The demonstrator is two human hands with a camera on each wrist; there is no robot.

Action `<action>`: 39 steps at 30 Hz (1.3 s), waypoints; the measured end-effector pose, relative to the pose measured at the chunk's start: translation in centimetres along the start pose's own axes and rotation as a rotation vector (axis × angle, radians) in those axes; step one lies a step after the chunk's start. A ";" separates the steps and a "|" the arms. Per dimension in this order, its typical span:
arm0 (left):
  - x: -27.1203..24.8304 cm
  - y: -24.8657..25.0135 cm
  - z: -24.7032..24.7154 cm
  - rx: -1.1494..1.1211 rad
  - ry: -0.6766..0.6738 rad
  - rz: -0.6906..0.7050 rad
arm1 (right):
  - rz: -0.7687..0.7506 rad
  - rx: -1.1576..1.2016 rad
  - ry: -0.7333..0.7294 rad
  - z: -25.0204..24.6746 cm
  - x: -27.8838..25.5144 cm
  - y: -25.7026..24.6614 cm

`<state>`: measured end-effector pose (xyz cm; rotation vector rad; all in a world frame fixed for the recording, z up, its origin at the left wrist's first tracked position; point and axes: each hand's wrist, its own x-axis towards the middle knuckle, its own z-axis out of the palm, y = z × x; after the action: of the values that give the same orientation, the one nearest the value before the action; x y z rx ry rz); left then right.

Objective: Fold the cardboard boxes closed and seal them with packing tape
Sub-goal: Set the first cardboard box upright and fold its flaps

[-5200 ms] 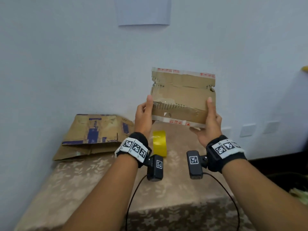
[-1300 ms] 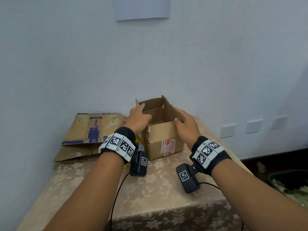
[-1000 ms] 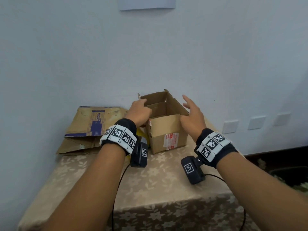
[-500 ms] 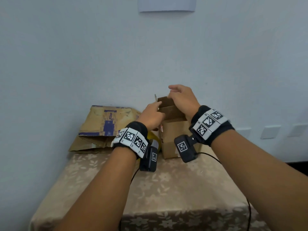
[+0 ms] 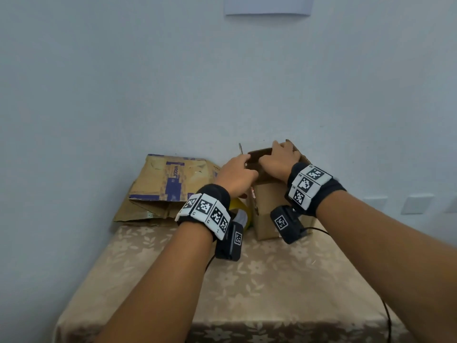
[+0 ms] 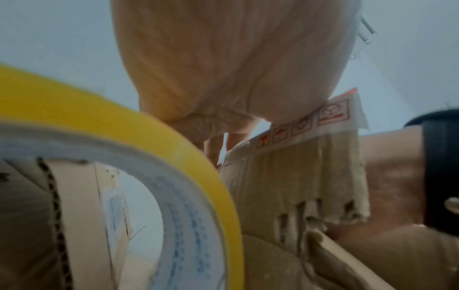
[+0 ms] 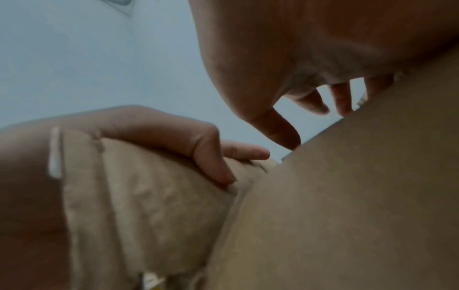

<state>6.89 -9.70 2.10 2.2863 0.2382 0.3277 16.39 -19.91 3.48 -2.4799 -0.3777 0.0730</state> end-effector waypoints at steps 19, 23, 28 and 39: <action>0.1 1.0 3.7 0.445 -0.122 0.035 | 0.090 1.028 -0.094 -2.0 -4.7 2.5; 0.1 1.0 3.3 0.380 -0.091 0.047 | 0.020 1.290 -0.153 -4.2 -5.9 3.4; 0.2 0.4 3.0 0.334 -0.060 0.057 | -0.002 1.590 -0.093 -5.7 -6.1 4.4; 0.6 -0.6 3.1 0.337 -0.050 0.059 | 0.211 2.015 -0.189 -5.4 -5.9 6.0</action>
<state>8.36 -11.31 -0.23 2.6349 0.2130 0.2761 12.95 -29.27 4.06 -0.4945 0.0131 0.4827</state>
